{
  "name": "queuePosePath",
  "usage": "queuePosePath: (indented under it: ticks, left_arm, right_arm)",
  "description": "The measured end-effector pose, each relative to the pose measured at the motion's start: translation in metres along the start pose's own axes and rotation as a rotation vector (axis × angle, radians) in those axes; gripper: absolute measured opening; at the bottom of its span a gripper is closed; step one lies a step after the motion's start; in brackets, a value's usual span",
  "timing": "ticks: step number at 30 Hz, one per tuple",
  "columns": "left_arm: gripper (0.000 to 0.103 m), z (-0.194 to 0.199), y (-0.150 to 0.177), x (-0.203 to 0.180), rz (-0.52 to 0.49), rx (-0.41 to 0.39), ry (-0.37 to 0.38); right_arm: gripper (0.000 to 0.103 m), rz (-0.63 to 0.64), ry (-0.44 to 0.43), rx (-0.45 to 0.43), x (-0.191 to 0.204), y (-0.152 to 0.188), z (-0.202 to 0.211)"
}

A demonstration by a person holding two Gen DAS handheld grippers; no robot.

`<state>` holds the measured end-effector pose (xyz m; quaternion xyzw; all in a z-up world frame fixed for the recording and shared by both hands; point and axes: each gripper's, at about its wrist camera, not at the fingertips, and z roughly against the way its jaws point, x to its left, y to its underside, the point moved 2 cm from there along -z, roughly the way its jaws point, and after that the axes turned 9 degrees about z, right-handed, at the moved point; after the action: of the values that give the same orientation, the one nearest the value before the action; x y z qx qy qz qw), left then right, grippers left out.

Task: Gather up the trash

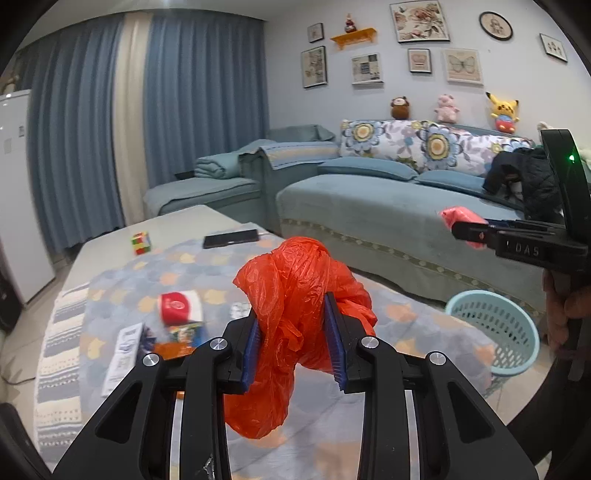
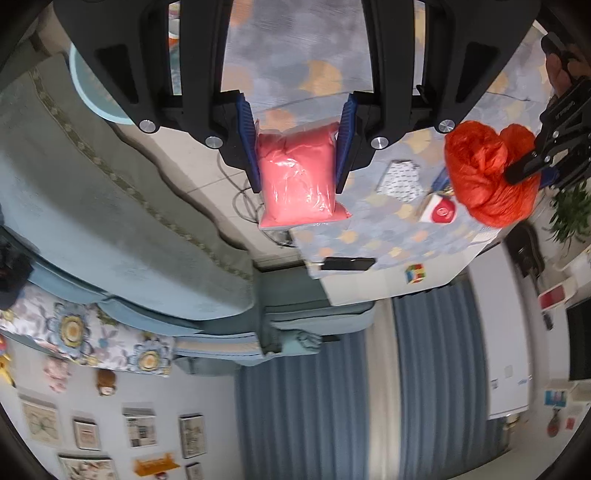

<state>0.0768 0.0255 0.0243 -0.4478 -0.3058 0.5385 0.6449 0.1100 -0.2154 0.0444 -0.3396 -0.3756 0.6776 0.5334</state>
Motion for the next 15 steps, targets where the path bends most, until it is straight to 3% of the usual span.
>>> queuePosePath:
  ticks: [6,15]
  left_arm:
    - [0.03,-0.01,-0.004,-0.041,-0.023,0.009,0.084]
    - [0.03,-0.046,0.013,-0.146,-0.074,0.079,0.271]
  right_arm:
    - [0.034,-0.075,0.076,0.017,-0.055,0.021,0.026]
    - [0.034,-0.322,0.18,0.079,-0.169,0.063,0.052]
